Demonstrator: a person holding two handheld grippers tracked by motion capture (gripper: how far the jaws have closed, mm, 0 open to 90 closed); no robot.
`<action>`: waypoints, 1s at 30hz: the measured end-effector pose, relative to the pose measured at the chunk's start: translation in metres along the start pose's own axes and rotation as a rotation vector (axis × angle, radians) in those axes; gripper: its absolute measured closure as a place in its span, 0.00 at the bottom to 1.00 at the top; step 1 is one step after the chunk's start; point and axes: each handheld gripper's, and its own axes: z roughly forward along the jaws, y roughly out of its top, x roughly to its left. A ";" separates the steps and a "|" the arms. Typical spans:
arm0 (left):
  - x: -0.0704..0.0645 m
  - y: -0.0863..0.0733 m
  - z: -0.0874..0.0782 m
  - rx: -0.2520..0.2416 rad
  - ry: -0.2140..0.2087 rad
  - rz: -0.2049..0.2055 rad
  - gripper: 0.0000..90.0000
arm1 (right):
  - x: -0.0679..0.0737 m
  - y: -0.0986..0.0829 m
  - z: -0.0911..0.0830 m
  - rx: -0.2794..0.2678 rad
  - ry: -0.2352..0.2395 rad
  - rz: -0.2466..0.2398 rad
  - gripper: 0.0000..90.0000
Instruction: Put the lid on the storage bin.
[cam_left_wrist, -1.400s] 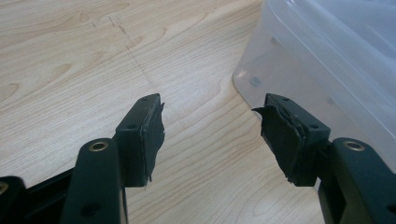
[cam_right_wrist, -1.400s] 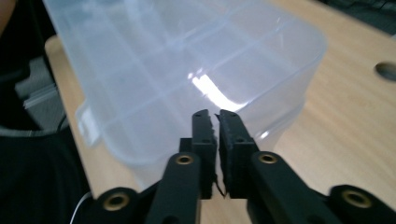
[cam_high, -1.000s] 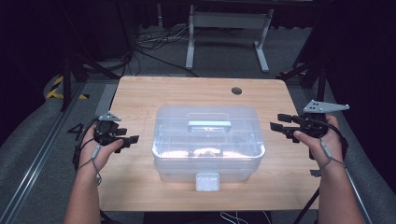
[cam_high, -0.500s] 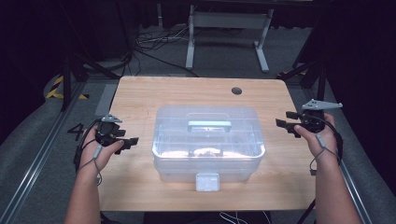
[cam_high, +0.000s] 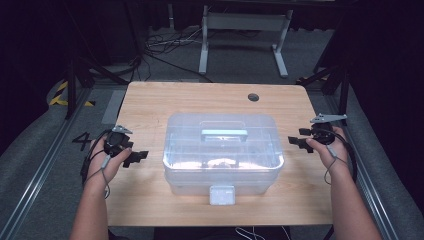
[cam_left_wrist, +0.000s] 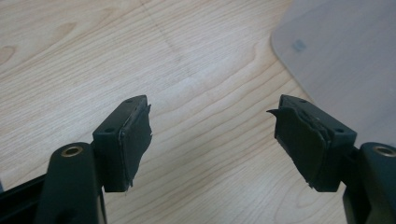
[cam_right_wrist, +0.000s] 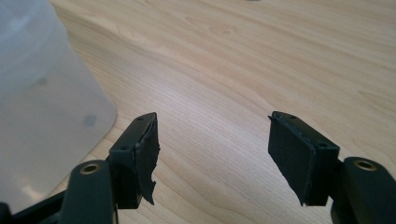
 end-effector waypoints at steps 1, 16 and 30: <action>0.000 -0.001 0.001 0.003 0.005 0.001 0.30 | 0.000 -0.001 0.002 0.005 -0.001 -0.001 0.38; 0.003 -0.005 0.015 0.076 -0.026 0.034 0.29 | 0.000 -0.018 0.030 0.057 0.018 -0.071 0.38; 0.003 -0.008 0.025 0.152 -0.073 0.083 0.29 | 0.013 -0.037 0.046 0.032 0.048 -0.119 0.38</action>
